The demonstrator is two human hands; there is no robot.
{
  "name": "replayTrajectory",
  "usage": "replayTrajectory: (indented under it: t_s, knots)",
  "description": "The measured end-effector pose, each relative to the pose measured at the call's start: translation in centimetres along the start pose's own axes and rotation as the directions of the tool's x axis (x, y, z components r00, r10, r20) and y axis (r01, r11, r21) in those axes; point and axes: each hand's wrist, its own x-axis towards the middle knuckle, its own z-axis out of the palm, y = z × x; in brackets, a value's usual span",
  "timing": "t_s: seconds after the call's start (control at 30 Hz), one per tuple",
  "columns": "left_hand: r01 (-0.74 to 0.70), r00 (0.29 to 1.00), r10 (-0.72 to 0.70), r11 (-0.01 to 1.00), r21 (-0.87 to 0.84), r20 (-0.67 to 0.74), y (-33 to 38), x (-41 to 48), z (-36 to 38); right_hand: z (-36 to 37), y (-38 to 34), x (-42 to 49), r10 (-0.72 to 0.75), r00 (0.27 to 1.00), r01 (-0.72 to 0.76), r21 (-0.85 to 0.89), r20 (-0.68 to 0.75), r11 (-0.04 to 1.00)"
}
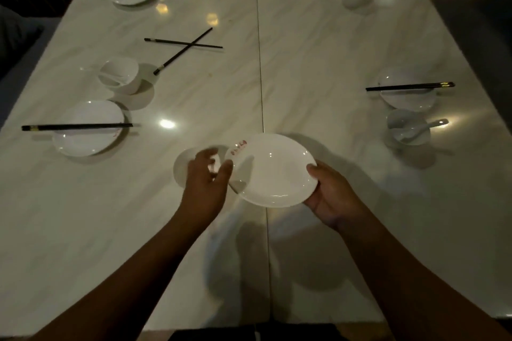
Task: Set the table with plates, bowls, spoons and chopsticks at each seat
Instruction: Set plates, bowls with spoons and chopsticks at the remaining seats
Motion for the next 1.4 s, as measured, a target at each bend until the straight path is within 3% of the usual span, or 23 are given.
replayTrajectory:
  t_s: [0.07,0.1,0.17,0.27,0.37,0.5,0.7,0.8,1.03,1.4]
  knots:
    - [0.354,0.928,-0.287,0.877,-0.325,0.238,-0.7,-2.0,1.7,-1.2,1.4,-0.7,0.030,1.000,-0.030,0.020,0.000,0.999]
    - [0.469,0.875,-0.341,0.775,-0.424,0.345,-1.1,-2.9,2.4,-1.6,2.2,-1.1,0.049,0.999,-0.049,0.014,0.007,0.999]
    - [0.525,0.848,-0.365,0.680,-0.512,0.385,-1.8,-4.0,3.1,-2.4,3.6,-1.9,0.099,0.995,-0.098,-0.050,0.019,0.994]
    - [0.504,0.860,-0.350,0.701,-0.505,0.371,-3.4,-4.2,2.9,-3.6,4.3,-2.5,0.137,0.990,-0.129,-0.242,0.018,0.962]
    - [0.487,0.849,-0.360,0.819,-0.305,0.388,-5.1,-4.2,2.1,-4.7,3.9,-2.2,0.119,0.993,-0.110,-0.466,-0.008,0.878]
    - [0.390,0.891,-0.354,0.917,-0.079,0.285,-6.6,-4.3,2.7,-5.3,4.6,-2.1,0.145,0.989,-0.131,-0.657,-0.033,0.742]
    - [0.326,0.936,-0.337,0.939,0.111,0.101,-9.2,-4.6,3.9,-6.0,7.2,-1.8,0.077,0.992,-0.125,-0.676,-0.101,0.726]
    - [0.329,0.937,-0.344,0.927,0.179,0.061,-9.9,-4.6,4.2,-6.8,7.9,-1.8,0.022,0.993,-0.104,-0.745,-0.119,0.659]
    - [0.262,0.959,-0.282,0.926,0.273,0.039,-10.0,-4.3,4.1,-7.4,8.3,-1.6,-0.071,0.986,-0.074,-0.783,-0.150,0.617]
    - [0.179,0.979,-0.198,0.945,0.273,0.046,-9.3,-3.1,3.8,-6.2,7.5,-0.1,-0.140,0.976,-0.046,-0.788,-0.166,0.614]
